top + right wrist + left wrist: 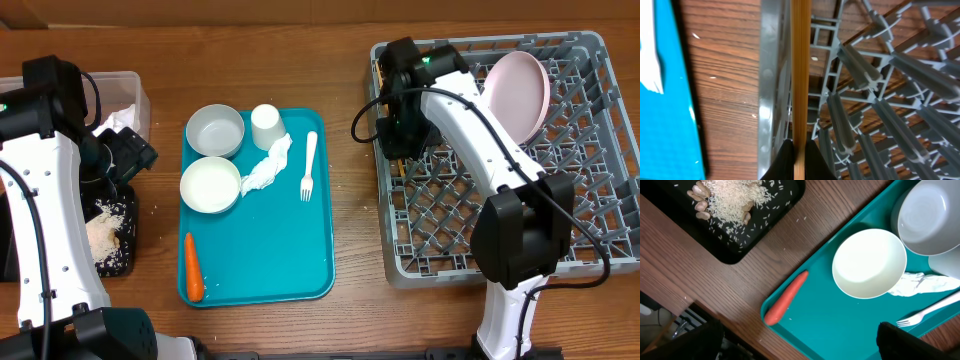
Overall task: Sort waste into correct bins and load items into the dishwasher rack
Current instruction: 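Carry the chopstick right and insert it into the dish rack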
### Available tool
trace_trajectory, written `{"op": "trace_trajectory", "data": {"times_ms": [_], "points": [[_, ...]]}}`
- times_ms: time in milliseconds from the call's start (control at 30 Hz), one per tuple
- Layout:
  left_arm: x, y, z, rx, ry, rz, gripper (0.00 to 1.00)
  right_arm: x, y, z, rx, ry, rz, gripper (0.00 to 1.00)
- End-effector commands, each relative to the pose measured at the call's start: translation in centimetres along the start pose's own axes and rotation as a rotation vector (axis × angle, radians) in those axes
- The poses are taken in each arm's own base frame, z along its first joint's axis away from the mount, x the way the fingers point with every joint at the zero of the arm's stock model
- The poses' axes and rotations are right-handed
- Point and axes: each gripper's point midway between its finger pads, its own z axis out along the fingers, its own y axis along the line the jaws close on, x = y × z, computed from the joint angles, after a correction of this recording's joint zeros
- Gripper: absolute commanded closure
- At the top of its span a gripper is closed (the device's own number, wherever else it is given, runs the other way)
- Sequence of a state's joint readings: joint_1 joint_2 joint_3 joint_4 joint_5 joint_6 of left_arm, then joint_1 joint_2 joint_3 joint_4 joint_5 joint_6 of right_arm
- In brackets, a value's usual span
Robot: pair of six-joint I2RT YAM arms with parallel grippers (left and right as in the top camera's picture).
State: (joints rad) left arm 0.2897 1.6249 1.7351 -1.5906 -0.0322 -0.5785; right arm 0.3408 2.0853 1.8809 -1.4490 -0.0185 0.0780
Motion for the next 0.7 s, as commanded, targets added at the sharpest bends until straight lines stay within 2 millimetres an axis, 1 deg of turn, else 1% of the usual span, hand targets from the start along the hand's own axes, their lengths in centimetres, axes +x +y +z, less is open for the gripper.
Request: {"op": "trace_trajectory", "data": {"times_ms": [0, 300, 333, 467, 600, 633, 667], "points": [[0.06, 0.07, -0.51, 0.015, -0.011, -0.025, 0.00, -0.04, -0.20, 0.11, 0.005, -0.006, -0.006, 0.96], [0.06, 0.07, -0.51, 0.015, -0.011, -0.025, 0.00, -0.12, -0.41, 0.10, 0.016, -0.009, -0.001, 0.95], [0.06, 0.07, -0.51, 0.015, -0.011, -0.025, 0.00, -0.08, -0.42, 0.10, 0.016, -0.008, -0.001, 0.92], [0.06, 0.07, -0.51, 0.015, -0.011, -0.025, 0.00, -0.08, -0.42, 0.11, 0.016, -0.008, 0.004, 0.90], [0.06, 0.07, -0.51, 0.015, -0.011, -0.025, 0.00, -0.14, -0.44, 0.10, 0.016, -0.010, 0.007, 0.84], [0.06, 0.07, -0.51, 0.015, -0.011, -0.025, 0.00, -0.18, -0.44, 0.10, 0.016, -0.012, 0.007, 0.82], [0.06, 0.07, -0.51, 0.015, -0.011, -0.025, 0.00, -0.19, -0.43, 0.10, 0.016, -0.012, 0.007, 0.77]]}}
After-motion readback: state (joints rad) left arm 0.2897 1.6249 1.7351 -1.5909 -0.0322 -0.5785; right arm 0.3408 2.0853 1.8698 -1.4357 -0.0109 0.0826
